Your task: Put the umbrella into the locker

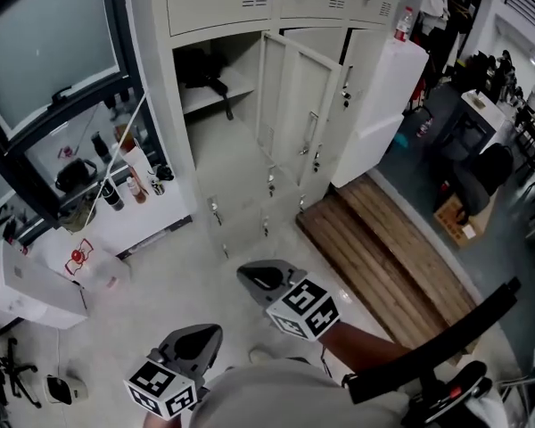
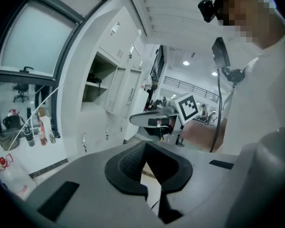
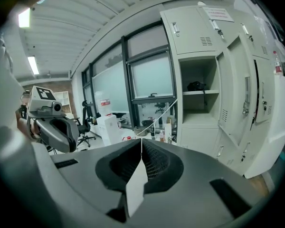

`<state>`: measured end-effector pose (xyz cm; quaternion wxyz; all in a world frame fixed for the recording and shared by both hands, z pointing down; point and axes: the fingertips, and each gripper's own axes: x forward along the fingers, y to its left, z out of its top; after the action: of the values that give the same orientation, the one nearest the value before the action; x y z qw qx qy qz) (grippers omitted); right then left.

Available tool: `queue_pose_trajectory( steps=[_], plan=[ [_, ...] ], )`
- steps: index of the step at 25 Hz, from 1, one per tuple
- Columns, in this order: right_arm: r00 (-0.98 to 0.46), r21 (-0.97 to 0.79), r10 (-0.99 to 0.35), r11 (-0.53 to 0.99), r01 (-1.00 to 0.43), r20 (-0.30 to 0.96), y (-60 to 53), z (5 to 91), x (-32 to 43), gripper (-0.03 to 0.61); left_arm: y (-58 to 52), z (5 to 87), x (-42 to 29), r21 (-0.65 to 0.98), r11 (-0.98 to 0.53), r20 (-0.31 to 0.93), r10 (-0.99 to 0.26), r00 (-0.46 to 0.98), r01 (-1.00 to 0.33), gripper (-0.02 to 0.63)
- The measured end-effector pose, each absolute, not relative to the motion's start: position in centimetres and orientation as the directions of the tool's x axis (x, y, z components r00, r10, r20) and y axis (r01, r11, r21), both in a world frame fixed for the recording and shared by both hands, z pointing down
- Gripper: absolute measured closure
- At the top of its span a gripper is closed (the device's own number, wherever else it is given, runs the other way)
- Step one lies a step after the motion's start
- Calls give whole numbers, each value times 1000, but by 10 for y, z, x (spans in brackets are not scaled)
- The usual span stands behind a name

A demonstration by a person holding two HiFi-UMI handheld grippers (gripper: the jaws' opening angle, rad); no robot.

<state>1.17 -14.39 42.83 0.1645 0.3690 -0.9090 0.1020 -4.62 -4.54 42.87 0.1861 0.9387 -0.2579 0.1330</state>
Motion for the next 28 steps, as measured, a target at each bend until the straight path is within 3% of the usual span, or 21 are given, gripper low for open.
queue_pose_trajectory(
  steps=[28],
  plan=[
    [-669,-33,-630,718,-695,394,-104,432,-26,561,-13,442,-77,294,-806,355,-407,842,-514,603]
  ],
)
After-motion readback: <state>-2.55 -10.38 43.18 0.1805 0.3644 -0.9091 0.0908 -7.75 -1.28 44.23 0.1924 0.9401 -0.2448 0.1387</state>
